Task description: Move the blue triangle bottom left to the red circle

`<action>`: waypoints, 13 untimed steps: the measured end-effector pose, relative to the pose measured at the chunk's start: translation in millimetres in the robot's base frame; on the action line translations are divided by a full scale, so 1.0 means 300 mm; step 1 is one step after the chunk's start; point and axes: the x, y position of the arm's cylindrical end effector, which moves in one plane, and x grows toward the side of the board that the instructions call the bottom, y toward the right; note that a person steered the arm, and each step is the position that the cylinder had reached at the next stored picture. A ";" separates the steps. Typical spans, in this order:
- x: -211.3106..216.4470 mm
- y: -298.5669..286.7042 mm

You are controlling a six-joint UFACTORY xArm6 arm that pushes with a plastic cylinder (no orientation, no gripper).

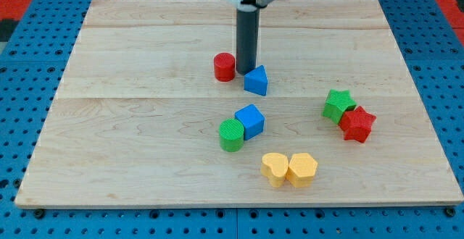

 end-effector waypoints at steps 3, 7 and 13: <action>-0.009 0.343; 0.053 0.054; 0.150 0.117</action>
